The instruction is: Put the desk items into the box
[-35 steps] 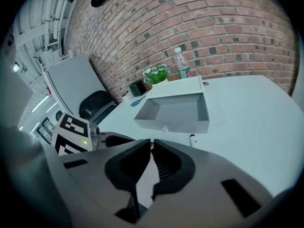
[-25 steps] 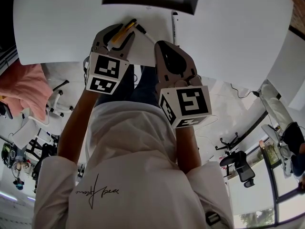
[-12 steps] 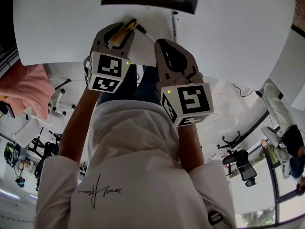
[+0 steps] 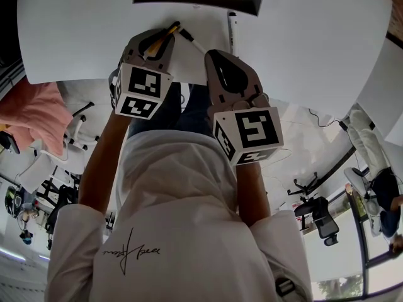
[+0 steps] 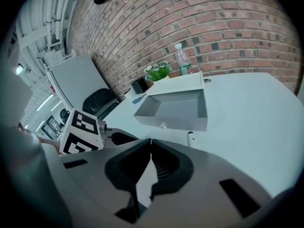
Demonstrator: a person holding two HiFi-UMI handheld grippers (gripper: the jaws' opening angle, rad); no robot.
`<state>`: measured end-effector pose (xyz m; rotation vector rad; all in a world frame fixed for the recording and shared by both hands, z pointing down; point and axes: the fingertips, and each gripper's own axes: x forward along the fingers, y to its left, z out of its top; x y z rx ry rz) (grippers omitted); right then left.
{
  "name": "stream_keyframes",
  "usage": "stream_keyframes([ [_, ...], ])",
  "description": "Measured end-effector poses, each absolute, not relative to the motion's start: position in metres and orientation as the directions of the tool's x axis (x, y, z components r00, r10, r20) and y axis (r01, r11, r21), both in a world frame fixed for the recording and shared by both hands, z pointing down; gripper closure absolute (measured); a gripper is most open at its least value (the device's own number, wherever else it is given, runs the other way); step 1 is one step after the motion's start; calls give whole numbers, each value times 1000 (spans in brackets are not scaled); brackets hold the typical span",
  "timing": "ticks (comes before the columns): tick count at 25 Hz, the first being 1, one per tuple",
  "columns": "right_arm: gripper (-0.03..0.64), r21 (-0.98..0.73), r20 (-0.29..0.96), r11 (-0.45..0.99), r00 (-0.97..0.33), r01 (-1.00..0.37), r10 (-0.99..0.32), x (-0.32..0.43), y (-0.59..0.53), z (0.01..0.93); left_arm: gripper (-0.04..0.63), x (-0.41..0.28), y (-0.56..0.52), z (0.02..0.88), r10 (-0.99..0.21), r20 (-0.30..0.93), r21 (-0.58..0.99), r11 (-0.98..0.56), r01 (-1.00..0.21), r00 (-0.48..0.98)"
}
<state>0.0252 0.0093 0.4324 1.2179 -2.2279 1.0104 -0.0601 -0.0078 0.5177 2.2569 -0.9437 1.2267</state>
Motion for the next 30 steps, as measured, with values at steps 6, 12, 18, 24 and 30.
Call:
stream_keyframes([
  [6, 591, -400, 640, 351, -532, -847, -554, 28, 12, 432, 541, -61, -6, 519, -361, 852, 33, -687, -726, 380],
  [12, 591, -396, 637, 349, -528, -849, -561, 30, 13, 429, 541, -62, -5, 520, -363, 850, 47, -669, -741, 381],
  [18, 591, -394, 630, 355, -530, -848, -567, 28, 10, 425, 542, -68, -4, 515, -368, 848, 57, -653, -755, 382],
  [24, 591, -390, 621, 366, -535, -845, -573, 25, 6, 418, 543, -65, -4, 503, -374, 842, 47, -667, -743, 388],
  [30, 591, -382, 613, 369, -531, -847, -585, 27, 2, 409, 542, -66, -3, 486, -397, 842, -29, -708, -705, 365],
])
